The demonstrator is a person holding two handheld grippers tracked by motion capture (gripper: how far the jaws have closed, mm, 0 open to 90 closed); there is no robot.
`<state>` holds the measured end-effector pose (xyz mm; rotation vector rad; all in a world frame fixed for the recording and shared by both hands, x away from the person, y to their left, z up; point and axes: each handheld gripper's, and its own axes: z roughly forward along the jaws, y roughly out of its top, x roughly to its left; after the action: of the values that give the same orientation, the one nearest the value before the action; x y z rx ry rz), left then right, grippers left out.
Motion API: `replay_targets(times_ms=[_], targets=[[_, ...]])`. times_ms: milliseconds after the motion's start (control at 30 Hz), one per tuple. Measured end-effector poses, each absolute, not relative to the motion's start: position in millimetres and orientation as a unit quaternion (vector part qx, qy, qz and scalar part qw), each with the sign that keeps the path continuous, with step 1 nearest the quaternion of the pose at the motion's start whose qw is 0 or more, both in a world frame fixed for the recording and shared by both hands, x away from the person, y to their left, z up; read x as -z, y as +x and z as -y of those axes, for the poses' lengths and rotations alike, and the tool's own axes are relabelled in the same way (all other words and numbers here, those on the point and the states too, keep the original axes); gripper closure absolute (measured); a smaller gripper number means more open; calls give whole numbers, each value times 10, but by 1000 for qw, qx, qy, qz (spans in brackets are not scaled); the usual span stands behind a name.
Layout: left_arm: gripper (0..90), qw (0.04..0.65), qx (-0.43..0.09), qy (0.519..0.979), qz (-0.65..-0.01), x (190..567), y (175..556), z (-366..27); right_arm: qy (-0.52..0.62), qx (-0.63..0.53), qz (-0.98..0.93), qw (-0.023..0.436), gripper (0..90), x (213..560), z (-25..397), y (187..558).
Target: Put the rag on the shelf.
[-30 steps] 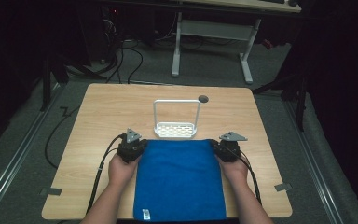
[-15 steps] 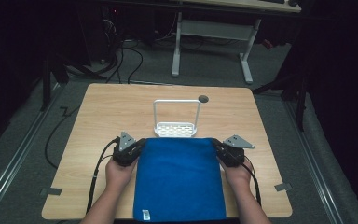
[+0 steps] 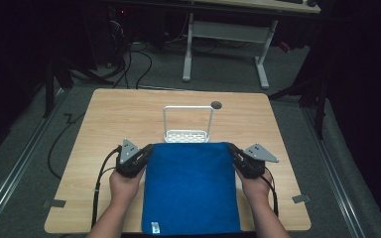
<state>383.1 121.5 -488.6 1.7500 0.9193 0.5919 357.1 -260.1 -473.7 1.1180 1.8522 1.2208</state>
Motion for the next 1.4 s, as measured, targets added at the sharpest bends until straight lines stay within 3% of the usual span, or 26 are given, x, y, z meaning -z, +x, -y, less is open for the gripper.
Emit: replay_targets(times_ms=[767,1400], targets=[[876,585,-302,664,-355,4351,3607,-1323,385,-534,-656,369,877,4189,2524,3298],[876,612,-334,636,-332,3873,3699,-1332,353,-560,-629,407,878,3658,2429,3425]])
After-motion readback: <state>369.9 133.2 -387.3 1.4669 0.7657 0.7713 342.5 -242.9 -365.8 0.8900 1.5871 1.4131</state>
